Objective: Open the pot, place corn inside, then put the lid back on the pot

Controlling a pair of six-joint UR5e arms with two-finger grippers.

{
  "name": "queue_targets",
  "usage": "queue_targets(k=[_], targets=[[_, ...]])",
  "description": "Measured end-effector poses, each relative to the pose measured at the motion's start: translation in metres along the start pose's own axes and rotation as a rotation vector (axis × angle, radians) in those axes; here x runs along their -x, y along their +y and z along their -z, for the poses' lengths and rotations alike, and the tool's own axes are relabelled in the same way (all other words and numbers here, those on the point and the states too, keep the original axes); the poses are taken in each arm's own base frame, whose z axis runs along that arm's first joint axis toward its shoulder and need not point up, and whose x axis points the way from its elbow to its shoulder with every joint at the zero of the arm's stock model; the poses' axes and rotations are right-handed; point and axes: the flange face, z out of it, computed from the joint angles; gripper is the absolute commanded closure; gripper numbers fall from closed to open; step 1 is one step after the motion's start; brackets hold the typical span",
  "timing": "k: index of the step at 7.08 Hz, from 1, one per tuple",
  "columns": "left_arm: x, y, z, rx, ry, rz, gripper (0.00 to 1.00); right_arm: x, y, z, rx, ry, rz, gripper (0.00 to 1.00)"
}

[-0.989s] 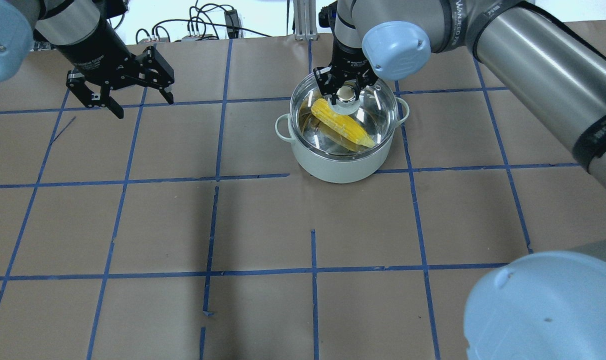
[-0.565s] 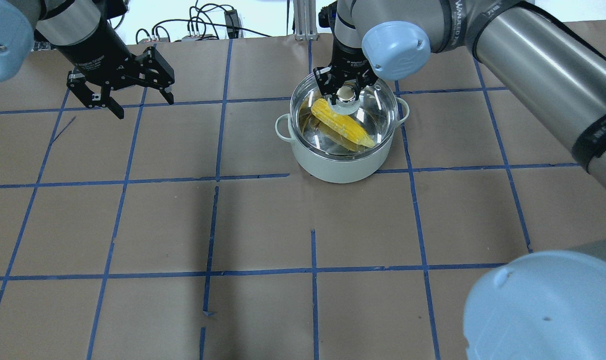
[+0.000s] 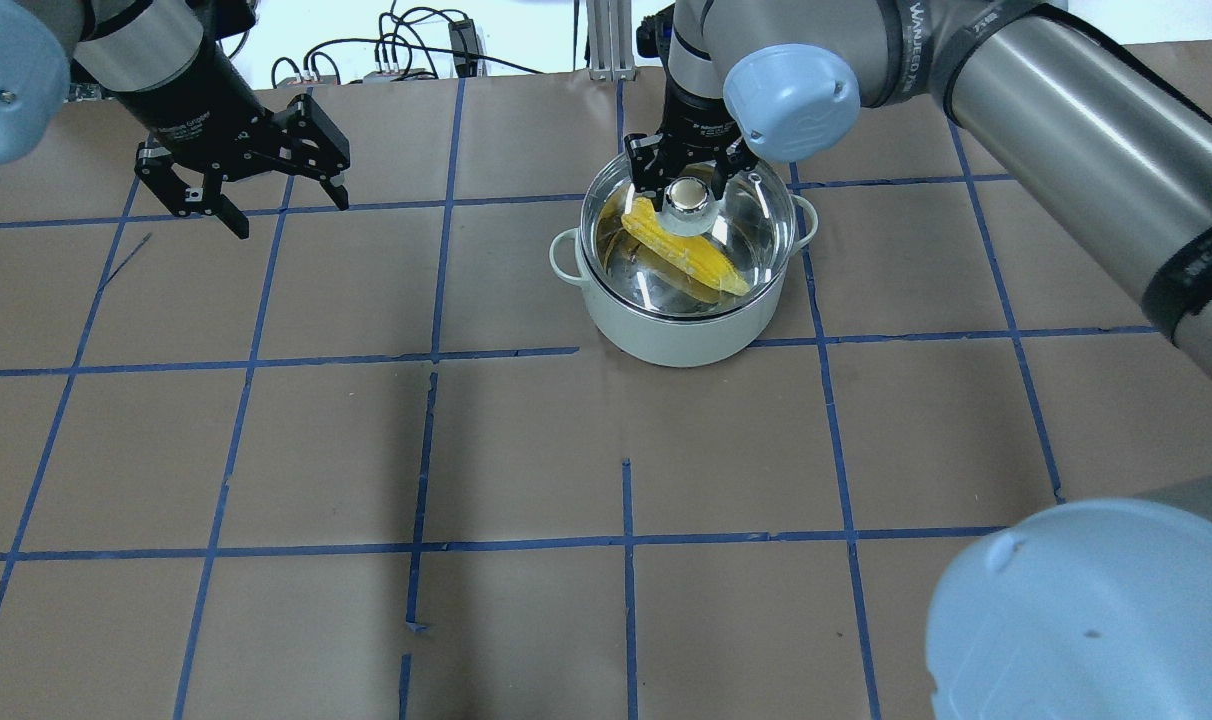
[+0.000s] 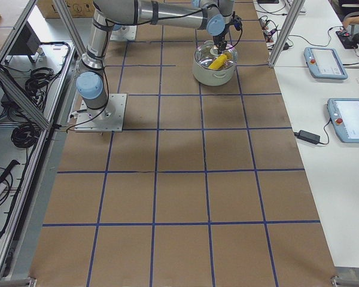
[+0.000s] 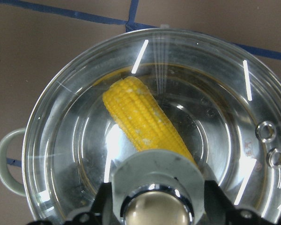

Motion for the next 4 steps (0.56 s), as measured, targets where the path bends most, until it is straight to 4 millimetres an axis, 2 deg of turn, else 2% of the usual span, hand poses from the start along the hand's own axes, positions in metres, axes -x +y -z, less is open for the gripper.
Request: queue_targets(k=[3,4], targets=[[0.000,0.002,-0.003,0.007,-0.008,-0.003,0.00,0.000,0.000,0.007,0.000,-0.001,-0.005,0.18],[0.000,0.004,-0.007,0.010,-0.012,-0.004,0.00,0.000,-0.001,0.016,0.004,-0.003,-0.004,0.18]])
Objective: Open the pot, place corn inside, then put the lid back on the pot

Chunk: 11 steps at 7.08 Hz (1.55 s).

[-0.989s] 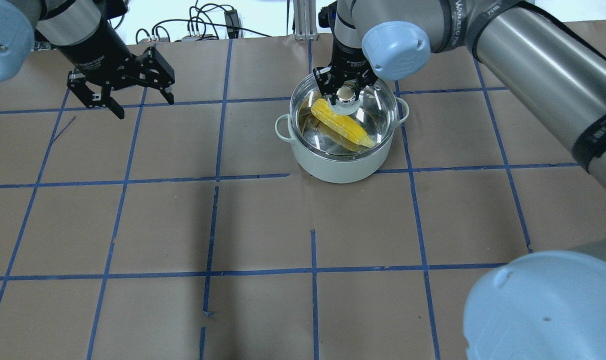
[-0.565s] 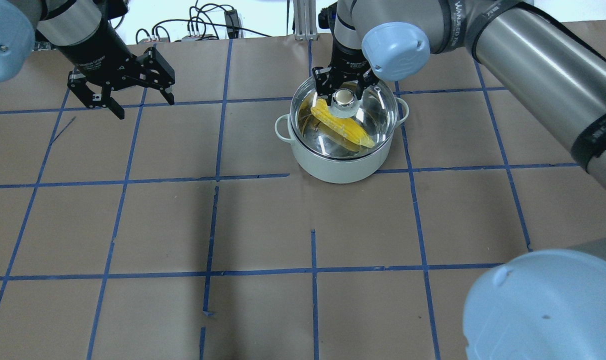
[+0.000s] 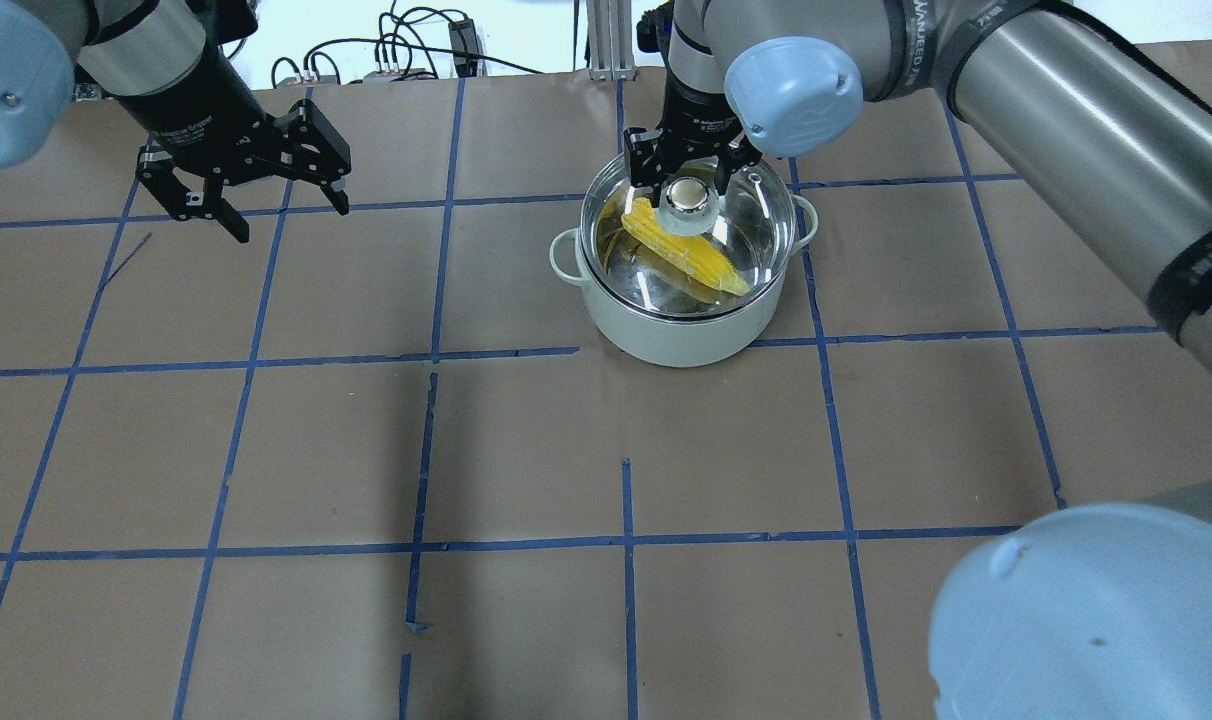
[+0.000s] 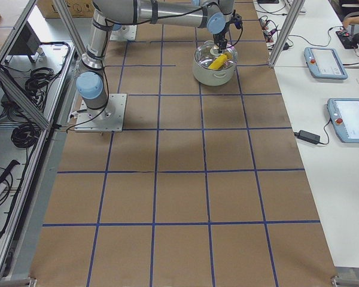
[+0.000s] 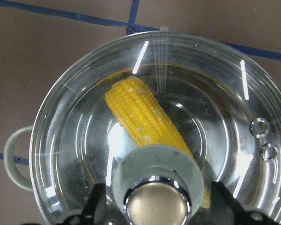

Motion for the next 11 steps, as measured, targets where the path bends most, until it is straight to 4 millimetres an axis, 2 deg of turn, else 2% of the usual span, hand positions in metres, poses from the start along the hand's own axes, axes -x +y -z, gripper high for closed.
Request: queue_targets(k=[3,4,7,9,10,11], targets=[[0.002,0.005,-0.009,-0.007,-0.037,0.014,0.00,-0.012,-0.012,0.044,0.010,-0.003,-0.014,0.17],[0.002,0.005,-0.010,-0.007,-0.050,0.014,0.00,-0.023,-0.014,0.055,0.008,-0.003,-0.021,0.12],[-0.006,0.007,-0.014,-0.014,-0.086,0.010,0.00,-0.062,-0.011,0.094,-0.036,0.007,-0.034,0.12],[-0.009,0.007,-0.016,-0.019,-0.104,0.006,0.00,-0.089,0.012,0.129,-0.041,0.013,-0.006,0.11],[-0.009,0.007,-0.016,-0.021,-0.103,0.002,0.00,-0.099,0.030,0.145,-0.037,0.014,0.003,0.11],[-0.009,0.007,-0.016,-0.022,-0.101,-0.002,0.00,-0.104,0.052,0.155,-0.031,0.013,0.004,0.06]])
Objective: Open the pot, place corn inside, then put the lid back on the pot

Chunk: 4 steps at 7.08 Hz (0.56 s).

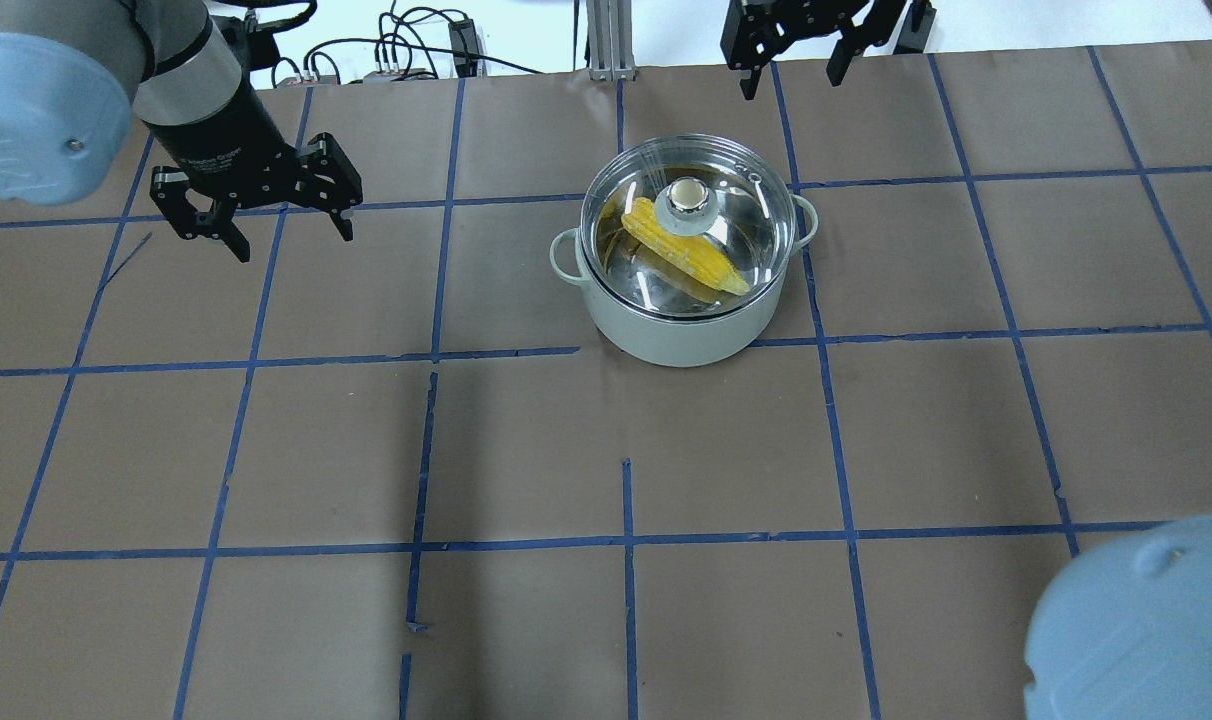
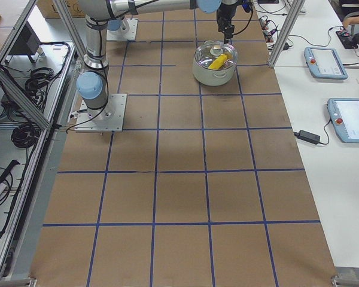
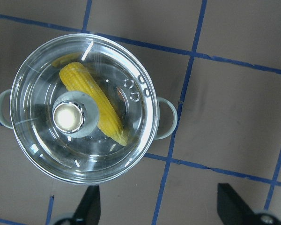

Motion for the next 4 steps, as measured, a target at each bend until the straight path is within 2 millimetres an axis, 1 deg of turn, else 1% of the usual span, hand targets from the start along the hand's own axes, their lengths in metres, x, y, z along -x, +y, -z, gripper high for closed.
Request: queue_targets(k=[1,2,3,4], targets=[[0.000,0.000,0.001,-0.002,0.000,-0.007,0.00,0.001,0.027,0.003,0.021,-0.003,-0.002,0.06],[0.001,0.003,0.004,-0.003,-0.004,-0.014,0.00,0.004,0.056,0.002,0.062,-0.007,-0.005,0.05],[0.002,0.007,0.007,0.001,-0.007,-0.017,0.00,0.006,0.078,0.000,0.111,-0.010,-0.010,0.05],[0.003,0.008,0.007,0.011,-0.008,-0.018,0.00,0.007,0.091,-0.003,0.153,-0.015,-0.016,0.04]])
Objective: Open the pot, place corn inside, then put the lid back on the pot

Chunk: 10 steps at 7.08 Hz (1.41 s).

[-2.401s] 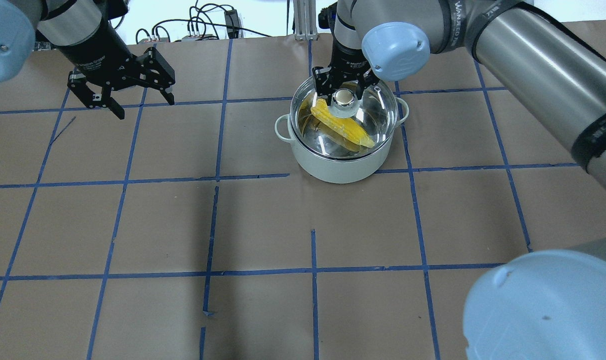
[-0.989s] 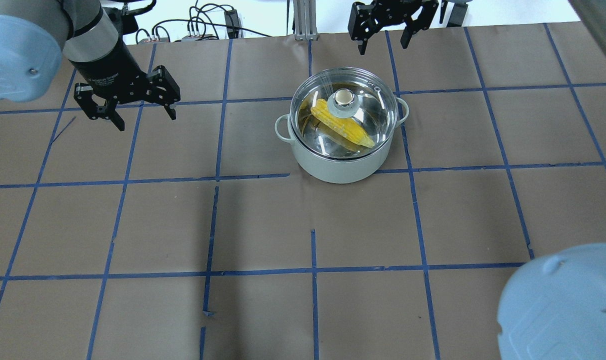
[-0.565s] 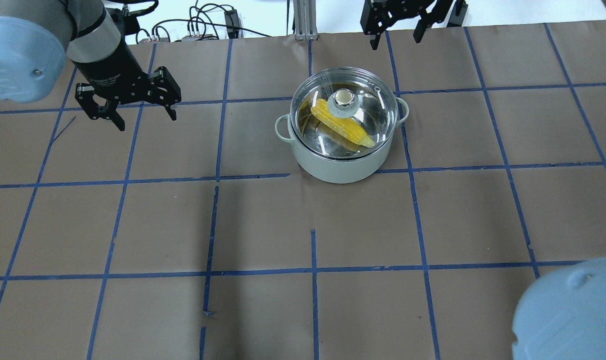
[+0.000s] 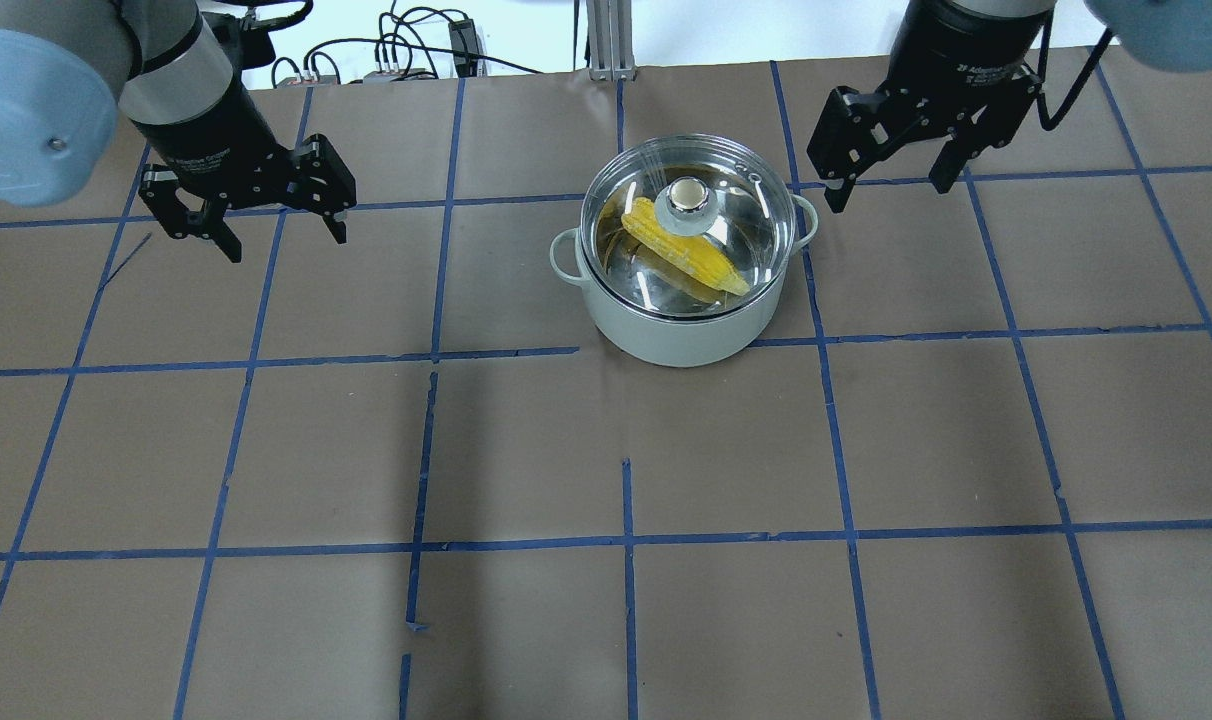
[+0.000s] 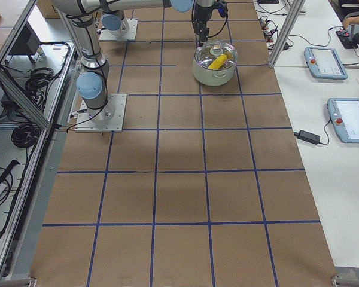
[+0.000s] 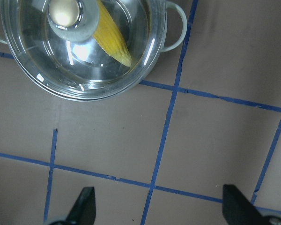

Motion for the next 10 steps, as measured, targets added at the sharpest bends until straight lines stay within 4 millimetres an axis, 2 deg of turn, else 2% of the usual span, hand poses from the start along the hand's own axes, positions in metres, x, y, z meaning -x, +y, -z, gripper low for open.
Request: queue_targets(k=[4,10], targets=[[0.000,-0.007,-0.007,0.005,0.008,0.002,0.00,-0.005,0.034,-0.008,0.015,0.029,-0.020,0.04],[-0.001,-0.019,-0.009,-0.016,0.007,0.008,0.00,0.000,0.059,-0.028,-0.102,0.054,-0.017,0.02]])
